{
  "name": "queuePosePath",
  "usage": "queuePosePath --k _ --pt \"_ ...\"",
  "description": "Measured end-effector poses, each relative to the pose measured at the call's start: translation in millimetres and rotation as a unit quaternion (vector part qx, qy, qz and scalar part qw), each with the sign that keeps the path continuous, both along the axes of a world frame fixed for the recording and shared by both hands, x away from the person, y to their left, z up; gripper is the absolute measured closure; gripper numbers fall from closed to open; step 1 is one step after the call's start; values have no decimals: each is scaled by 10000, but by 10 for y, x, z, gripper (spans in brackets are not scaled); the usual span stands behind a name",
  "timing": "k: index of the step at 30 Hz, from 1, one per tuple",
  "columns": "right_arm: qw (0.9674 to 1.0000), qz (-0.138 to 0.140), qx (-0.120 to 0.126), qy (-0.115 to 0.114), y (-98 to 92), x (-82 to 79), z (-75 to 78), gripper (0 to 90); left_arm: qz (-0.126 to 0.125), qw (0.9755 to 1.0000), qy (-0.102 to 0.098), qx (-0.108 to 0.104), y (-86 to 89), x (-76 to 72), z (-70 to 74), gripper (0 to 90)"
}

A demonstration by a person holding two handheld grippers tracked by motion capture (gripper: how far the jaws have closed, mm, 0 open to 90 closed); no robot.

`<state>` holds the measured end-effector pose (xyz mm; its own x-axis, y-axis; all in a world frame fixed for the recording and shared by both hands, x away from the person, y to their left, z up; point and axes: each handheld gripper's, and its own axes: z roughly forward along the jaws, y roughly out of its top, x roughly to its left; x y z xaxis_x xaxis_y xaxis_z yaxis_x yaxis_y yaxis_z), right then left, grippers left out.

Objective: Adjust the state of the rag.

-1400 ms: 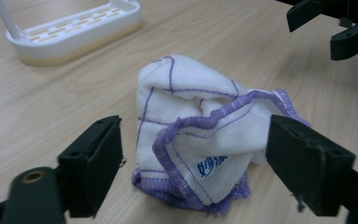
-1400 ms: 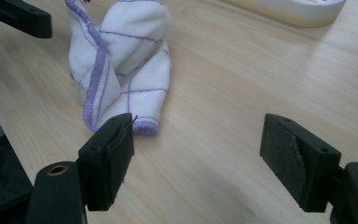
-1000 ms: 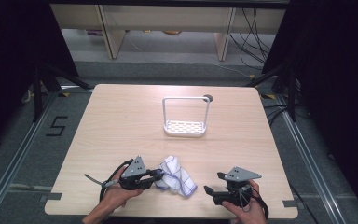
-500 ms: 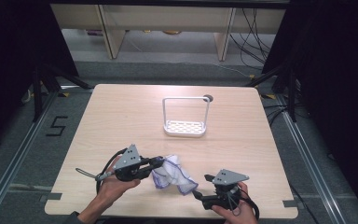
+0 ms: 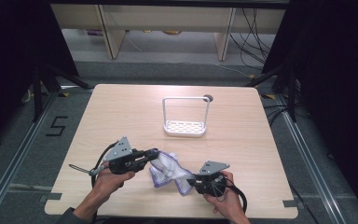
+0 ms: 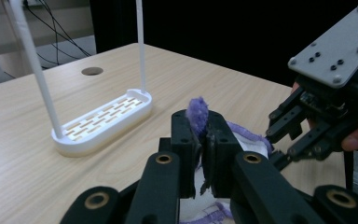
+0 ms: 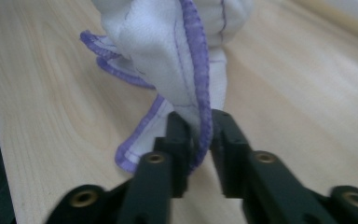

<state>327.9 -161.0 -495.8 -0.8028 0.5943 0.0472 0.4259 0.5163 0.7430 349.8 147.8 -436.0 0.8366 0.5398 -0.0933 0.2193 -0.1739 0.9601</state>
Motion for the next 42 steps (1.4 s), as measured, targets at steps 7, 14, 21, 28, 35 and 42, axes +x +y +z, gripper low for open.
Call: queuePosePath --k 7,14,21,28,35,42 --pt "9987 168 465 -149 -146 -13 346 870 54 9995 -8 -314 182 -85 171 833" --pt "9970 561 513 -117 -196 -28 811 870 131 9985 39 -533 261 -152 334 833" --pt "9976 575 391 56 -290 111 1111 870 186 9984 37 -534 215 -51 436 832" --pt "9995 155 -63 264 -378 512 1020 862 445 9984 306 -139 30 399 112 831" --pt "9959 -387 -674 466 -348 967 614 857 633 9947 739 325 -119 682 -362 827" --pt "9896 -636 -1141 600 -208 1264 323 788 766 9879 1226 565 -152 857 -734 709"
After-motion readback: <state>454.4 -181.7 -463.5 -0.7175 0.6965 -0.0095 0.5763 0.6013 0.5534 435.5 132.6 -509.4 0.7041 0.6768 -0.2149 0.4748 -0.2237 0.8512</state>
